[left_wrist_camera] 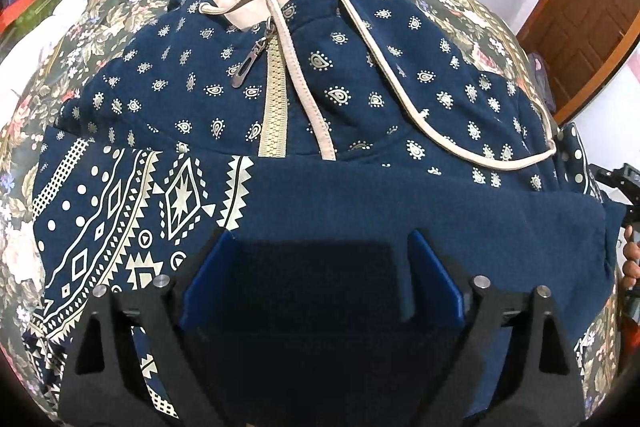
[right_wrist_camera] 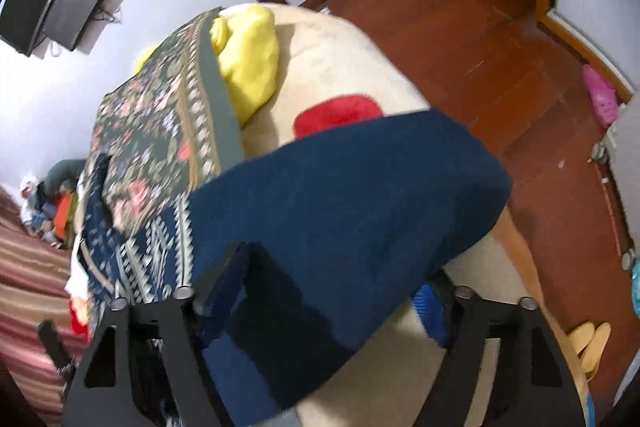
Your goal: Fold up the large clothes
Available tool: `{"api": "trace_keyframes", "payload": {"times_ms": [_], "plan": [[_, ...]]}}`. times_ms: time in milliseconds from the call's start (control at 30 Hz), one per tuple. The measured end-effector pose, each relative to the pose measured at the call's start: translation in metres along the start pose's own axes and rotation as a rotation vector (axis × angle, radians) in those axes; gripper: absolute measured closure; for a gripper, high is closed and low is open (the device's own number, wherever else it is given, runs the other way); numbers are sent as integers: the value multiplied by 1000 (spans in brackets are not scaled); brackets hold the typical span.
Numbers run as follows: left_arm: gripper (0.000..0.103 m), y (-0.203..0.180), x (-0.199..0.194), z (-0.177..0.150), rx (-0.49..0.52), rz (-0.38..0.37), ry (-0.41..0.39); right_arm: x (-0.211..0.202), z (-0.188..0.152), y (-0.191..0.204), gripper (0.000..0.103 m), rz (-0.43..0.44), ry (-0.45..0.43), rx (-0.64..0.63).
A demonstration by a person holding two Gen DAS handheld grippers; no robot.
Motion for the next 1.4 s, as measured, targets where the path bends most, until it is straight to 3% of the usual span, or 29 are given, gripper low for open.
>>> {"api": "trace_keyframes", "payload": {"times_ms": [33, 133, 300, 467, 667, 767, 867, 1000, 1100, 1200, 1400], "plan": [[12, 0, -1, 0, 1, 1, 2, -2, 2, 3, 69, -27, -18, -28], [14, 1, -5, -1, 17, 18, 6, -15, 5, 15, 88, -21, -57, -79], [17, 0, -29, -3, 86, 81, -33, -64, 5, 53, 93, 41, -167, -179], [17, 7, -68, -5, 92, 93, -109, -123, -7, 117, 95, 183, -244, -277], [17, 29, -114, -9, 50, 84, -191, -162, -52, 208, 95, 345, -247, -419], [17, 40, -133, -13, 30, 76, -220, -151, -89, 250, 95, 381, -193, -508], [17, 52, -145, -21, 14, 65, -228, -116, -131, 275, 95, 354, -106, -584], [17, 63, -150, -33, -5, 41, -215, -58, -182, 279, 95, 295, 70, -621], [17, 61, -143, -39, -12, 0, -179, -13, -212, 264, 95, 204, 178, -632], [17, 49, -126, -40, -7, -38, -140, 16, -226, 242, 95, 140, 247, -616], [17, 3, -87, -34, 17, -132, -64, 4, -221, 230, 95, 161, 297, -620]]}}
Point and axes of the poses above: each gripper's, at about its wrist camera, not at the fingertips, and x roughly the way its jaws point, y to its left, z to its top, the point moved 5 cm from there along x, roughly the way its jaws point, and after that the axes turned 5 degrees about x, right-handed, at the moved point
